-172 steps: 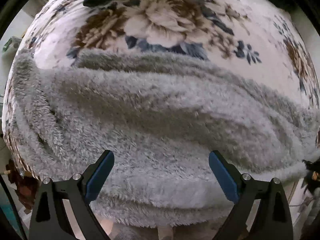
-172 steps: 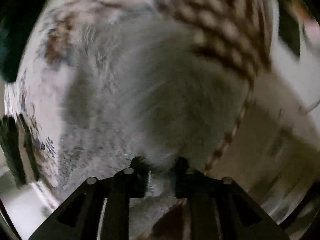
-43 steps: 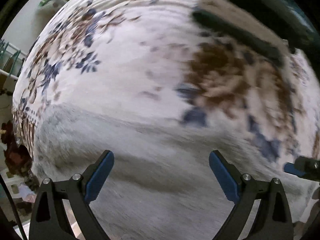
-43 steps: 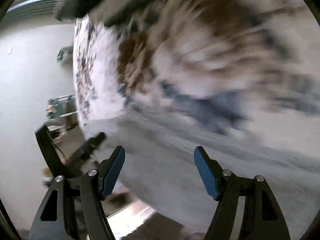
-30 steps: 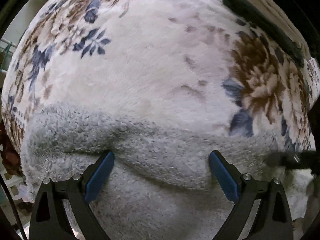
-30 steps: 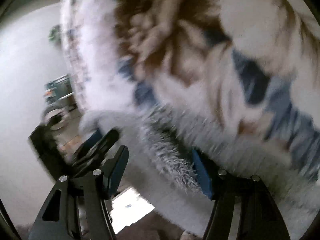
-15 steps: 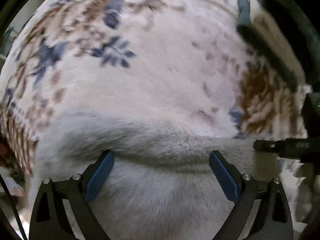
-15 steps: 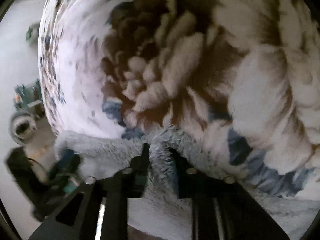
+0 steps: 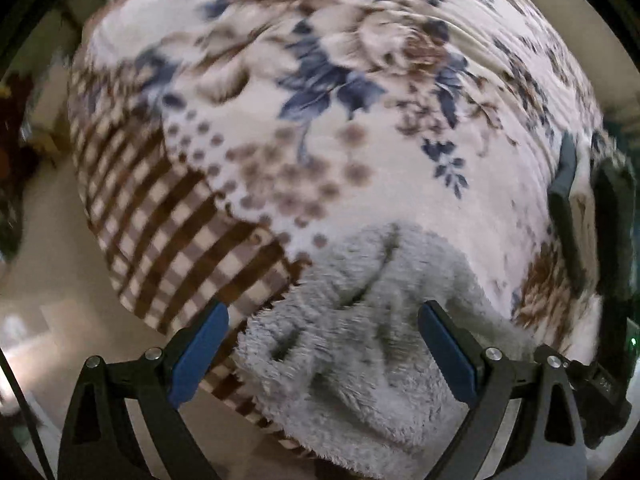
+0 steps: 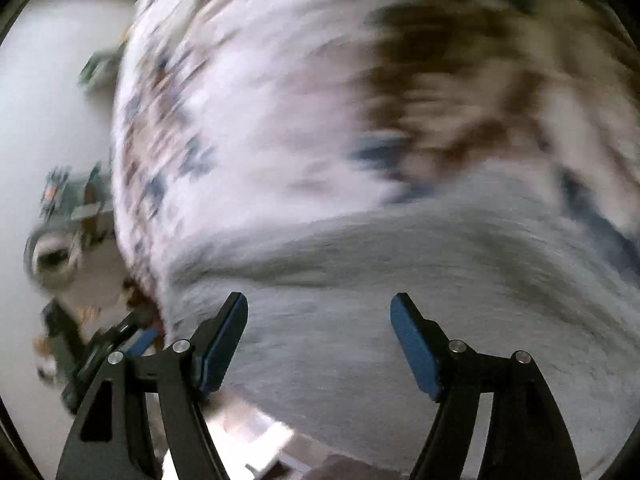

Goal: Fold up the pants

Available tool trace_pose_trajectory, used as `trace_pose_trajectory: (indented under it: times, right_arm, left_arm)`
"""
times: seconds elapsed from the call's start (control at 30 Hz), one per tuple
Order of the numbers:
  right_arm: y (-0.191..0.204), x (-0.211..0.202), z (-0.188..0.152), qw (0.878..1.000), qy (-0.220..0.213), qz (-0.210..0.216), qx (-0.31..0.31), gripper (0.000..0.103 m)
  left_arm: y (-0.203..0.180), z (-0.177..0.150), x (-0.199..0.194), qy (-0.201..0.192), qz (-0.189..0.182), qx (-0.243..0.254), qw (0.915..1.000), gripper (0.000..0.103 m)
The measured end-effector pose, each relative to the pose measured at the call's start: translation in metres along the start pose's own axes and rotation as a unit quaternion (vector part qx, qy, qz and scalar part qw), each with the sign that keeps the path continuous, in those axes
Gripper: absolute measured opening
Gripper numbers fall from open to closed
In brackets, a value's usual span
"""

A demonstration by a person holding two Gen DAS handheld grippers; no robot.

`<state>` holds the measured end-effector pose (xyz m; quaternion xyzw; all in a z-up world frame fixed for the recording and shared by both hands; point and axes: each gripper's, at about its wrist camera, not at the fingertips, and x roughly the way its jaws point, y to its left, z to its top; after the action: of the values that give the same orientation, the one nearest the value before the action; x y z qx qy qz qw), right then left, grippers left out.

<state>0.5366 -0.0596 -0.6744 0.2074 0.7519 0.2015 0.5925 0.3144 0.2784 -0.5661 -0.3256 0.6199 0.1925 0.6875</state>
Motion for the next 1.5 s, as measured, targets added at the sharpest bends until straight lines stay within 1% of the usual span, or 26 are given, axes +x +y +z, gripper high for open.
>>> trace_pose_trajectory:
  times: [0.07,0.2,0.27,0.37,0.4,0.43,0.47,0.5,0.53,0.57,0.67,0.73,0.77,0.8,0.87,0.9,0.97,1.0,1.03,1.13,1.17,1.2,1.23,1.27,1.4,1.5]
  right_arm:
    - [0.040,0.024,0.012,0.997,0.024,0.000,-0.077,0.076]
    - [0.117,0.070,0.040,0.968,0.069,-0.019,-0.239,0.076]
    - [0.140,0.093,0.053,0.954,0.103,-0.039,-0.278,0.076]
    - [0.159,0.137,0.071,0.945,0.183,-0.020,-0.269,0.076]
    - [0.160,0.146,0.070,0.942,0.198,-0.025,-0.269,0.070]
    - [0.158,0.152,0.067,0.939,0.207,-0.031,-0.274,0.044]
    - [0.162,0.160,0.065,0.935,0.215,-0.033,-0.279,0.030]
    - [0.162,0.161,0.063,0.936,0.212,-0.038,-0.278,0.022]
    - [0.161,0.159,0.062,0.938,0.204,-0.045,-0.275,0.011]
    - [0.161,0.154,0.065,0.943,0.187,-0.055,-0.268,0.011]
    - [0.167,0.142,0.080,0.954,0.142,-0.071,-0.255,0.009]
    - [0.167,0.145,0.087,0.954,0.137,-0.081,-0.254,0.000]
    - [0.167,0.146,0.091,0.953,0.123,-0.103,-0.257,0.000]
    - [0.168,0.149,0.095,0.951,0.129,-0.108,-0.260,0.000]
    - [0.167,0.150,0.102,0.954,0.173,-0.055,-0.238,0.001]
    - [0.171,0.145,0.103,0.953,0.179,-0.042,-0.243,0.004]
    - [0.179,0.133,0.101,0.944,0.192,-0.032,-0.267,0.028]
    - [0.181,0.126,0.097,0.939,0.203,-0.019,-0.278,0.061]
    - [0.182,0.121,0.092,0.933,0.206,-0.021,-0.296,0.082]
    - [0.178,0.125,0.067,0.895,0.228,-0.091,-0.372,0.082]
    - [0.173,0.133,0.059,0.880,0.241,-0.117,-0.391,0.078]
    - [0.167,0.141,0.050,0.866,0.245,-0.145,-0.411,0.051]
    - [0.162,0.148,0.043,0.857,0.250,-0.160,-0.421,0.014]
    - [0.157,0.152,0.040,0.853,0.248,-0.174,-0.425,0.015]
    - [0.148,0.130,0.066,0.904,0.169,-0.153,-0.362,0.014]
    - [0.130,0.135,0.078,0.920,0.172,-0.152,-0.318,0.013]
  left_arm:
    - [0.012,-0.004,0.003,-0.005,-0.013,-0.015,0.9998,0.097]
    - [0.029,-0.017,0.006,-0.007,-0.033,-0.040,0.9986,0.097]
    - [0.036,-0.023,0.008,-0.010,-0.046,-0.049,0.9977,0.097]
    - [0.047,-0.029,0.024,-0.006,-0.080,-0.076,0.9939,0.097]
    - [0.050,-0.029,0.033,-0.007,-0.092,-0.084,0.9923,0.096]
    - [0.051,-0.029,0.038,-0.008,-0.101,-0.088,0.9910,0.081]
    - [0.054,-0.029,0.047,-0.007,-0.127,-0.097,0.9871,0.063]
    - [0.056,-0.029,0.051,-0.004,-0.141,-0.103,0.9846,0.035]
    - [0.057,-0.029,0.051,-0.006,-0.150,-0.107,0.9828,0.031]
    - [0.059,-0.030,0.047,-0.019,-0.162,-0.111,0.9804,0.026]
    - [0.066,-0.029,0.033,-0.037,-0.167,-0.105,0.9797,0.022]
    - [0.073,-0.027,0.035,-0.032,-0.130,-0.096,0.9863,0.021]
    - [0.079,-0.028,0.039,-0.023,-0.119,-0.098,0.9878,0.021]
    - [0.083,-0.029,0.039,-0.018,-0.119,-0.103,0.9874,0.022]
    - [0.088,-0.031,0.033,-0.011,-0.152,-0.108,0.9823,0.025]
    - [0.086,-0.031,0.029,-0.010,-0.159,-0.107,0.9815,0.029]
    - [0.082,-0.032,0.020,-0.011,-0.168,-0.108,0.9799,0.049]
    - [0.081,-0.033,0.019,-0.011,-0.170,-0.111,0.9791,0.061]
    - [0.079,-0.034,0.020,-0.011,-0.172,-0.113,0.9786,0.063]
    - [0.074,-0.035,0.028,-0.008,-0.166,-0.113,0.9797,0.062]
    - [0.073,-0.036,0.029,-0.014,-0.165,-0.112,0.9797,0.061]
    - [0.071,-0.037,0.029,-0.024,-0.161,-0.110,0.9805,0.054]
    - [0.069,-0.038,0.029,-0.032,-0.155,-0.102,0.9821,0.029]
    - [0.068,-0.038,0.030,-0.032,-0.154,-0.097,0.9827,0.022]
    - [0.078,-0.039,0.038,-0.027,-0.105,-0.100,0.9890,0.020]
    - [0.093,-0.044,0.053,-0.009,-0.066,-0.105,0.9923,0.020]
